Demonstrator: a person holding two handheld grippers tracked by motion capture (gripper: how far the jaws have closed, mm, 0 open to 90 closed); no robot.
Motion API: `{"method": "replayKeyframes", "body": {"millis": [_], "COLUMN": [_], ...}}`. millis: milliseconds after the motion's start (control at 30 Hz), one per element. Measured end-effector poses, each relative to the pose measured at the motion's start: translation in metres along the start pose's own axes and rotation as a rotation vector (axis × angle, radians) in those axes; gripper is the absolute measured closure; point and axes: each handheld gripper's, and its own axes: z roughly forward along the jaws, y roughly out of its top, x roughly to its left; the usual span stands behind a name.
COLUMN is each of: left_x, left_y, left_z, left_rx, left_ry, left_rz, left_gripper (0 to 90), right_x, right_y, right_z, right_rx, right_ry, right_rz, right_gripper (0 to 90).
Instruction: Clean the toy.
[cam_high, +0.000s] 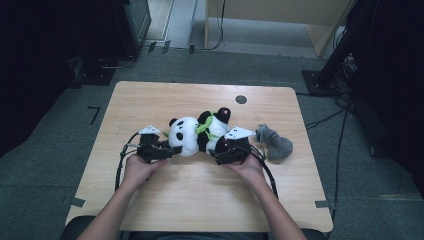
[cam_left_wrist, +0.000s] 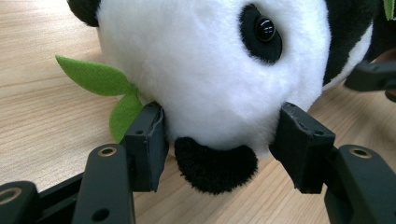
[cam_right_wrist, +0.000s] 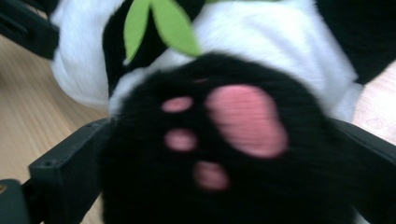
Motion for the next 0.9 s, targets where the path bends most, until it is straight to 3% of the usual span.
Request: {"method": "replayKeyframes", "body": {"millis": [100, 300, 400, 500, 567, 633, 667, 767, 900], "left_x": [0.000, -0.002, -0.004, -0.006, -0.008, -0.010, -0.010, -0.012, -0.019], "left_y": [0.000, 0.002, 0.004, 0.006, 0.006, 0.006, 0.006, 0.005, 0.003], "left_z": [0.000, 0.001, -0.001, -0.006, -0.012, -0.018, -0.020, -0.021, -0.019], "left_rx": [-0.006, -0.009, -0.020, -0.064, -0.124, -0.174, -0.185, -0.168, -0.160], "left_ry": [-0.002, 0.000, -0.006, -0.033, -0.040, -0.056, -0.072, -0.097, -0.107], "left_rz": [-0.006, -0.009, 0.023, 0.067, 0.137, 0.208, 0.222, 0.240, 0.294], "left_gripper": [39.2, 39.0, 38.0, 34.5, 33.3, 31.3, 30.1, 29.2, 28.0], "right_x": [0.002, -0.001, -0.001, -0.008, -0.017, -0.023, -0.026, -0.031, -0.038], "right_y": [-0.002, 0.000, 0.006, 0.016, 0.021, 0.024, 0.026, 0.031, 0.038], "right_z": [0.002, -0.002, -0.007, -0.016, -0.024, -0.034, -0.039, -0.055, -0.075], "right_rx": [0.004, -0.001, 0.027, 0.047, 0.041, 0.033, 0.035, 0.018, -0.006], "right_ry": [-0.022, -0.050, -0.056, -0.022, 0.005, -0.001, -0.004, -0.015, 0.019], "right_rz": [-0.041, -0.056, -0.040, 0.044, 0.121, 0.146, 0.149, 0.185, 0.269], "right_gripper": [1.7, 26.0, 36.5, 41.6, 43.6, 44.8, 45.3, 47.5, 47.5]}}
